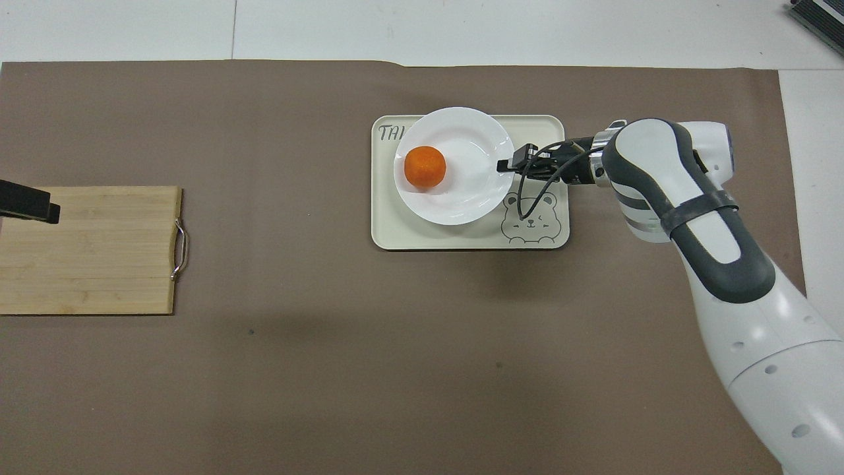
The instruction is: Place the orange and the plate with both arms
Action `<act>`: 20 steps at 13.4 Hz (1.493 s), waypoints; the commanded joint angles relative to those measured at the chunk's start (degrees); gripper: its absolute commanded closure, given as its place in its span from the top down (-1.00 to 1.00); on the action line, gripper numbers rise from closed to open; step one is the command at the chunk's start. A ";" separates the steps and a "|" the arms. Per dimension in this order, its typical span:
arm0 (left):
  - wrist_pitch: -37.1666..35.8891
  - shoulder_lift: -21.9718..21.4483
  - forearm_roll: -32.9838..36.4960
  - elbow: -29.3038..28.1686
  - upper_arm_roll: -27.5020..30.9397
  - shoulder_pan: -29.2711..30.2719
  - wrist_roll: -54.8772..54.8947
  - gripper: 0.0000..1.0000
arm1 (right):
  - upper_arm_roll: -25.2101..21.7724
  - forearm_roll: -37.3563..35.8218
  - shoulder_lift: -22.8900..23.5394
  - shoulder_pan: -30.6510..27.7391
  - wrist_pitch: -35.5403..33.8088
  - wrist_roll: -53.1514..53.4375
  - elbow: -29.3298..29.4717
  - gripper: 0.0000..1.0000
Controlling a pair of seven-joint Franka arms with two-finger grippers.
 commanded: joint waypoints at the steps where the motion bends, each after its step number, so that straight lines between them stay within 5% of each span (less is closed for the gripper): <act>1: 0.00 -1.30 0.84 -1.17 -0.22 0.28 -0.40 1.00 | 0.26 1.35 -0.42 -0.47 0.25 -6.15 -2.08 -1.00; 3: 0.00 -1.30 0.84 -1.17 -0.22 0.28 -0.40 1.00 | 0.00 0.82 -0.50 -0.38 0.08 -6.17 -2.52 -1.00; 4: 0.00 -1.30 0.84 -1.17 -0.22 0.28 -0.40 1.00 | -0.09 -1.88 -0.50 -0.81 -0.27 -6.17 -2.70 -0.50; 5: 0.00 -1.21 0.84 -1.17 -0.22 0.28 -0.40 1.00 | 0.00 -5.47 -0.59 -1.25 -0.62 -5.99 -2.52 0.64; 6: 0.00 -1.30 0.84 -1.17 -0.22 0.28 -0.40 1.00 | -0.26 -7.94 -1.20 -1.08 -0.62 -5.38 -2.52 1.00; 10: 0.00 -1.30 0.84 -1.17 -0.22 0.28 -0.40 1.00 | -2.46 -15.93 -5.33 -1.87 -0.53 1.37 -1.64 1.00; 15: 0.00 -1.30 0.84 -1.17 -0.22 0.28 -0.40 1.00 | -3.17 -52.05 -12.79 -1.87 -2.02 22.45 0.47 1.00; 20: 0.00 -1.21 0.84 -1.17 -0.22 0.28 -0.40 1.00 | -5.98 -56.56 -19.65 -4.15 -12.21 26.70 0.38 1.00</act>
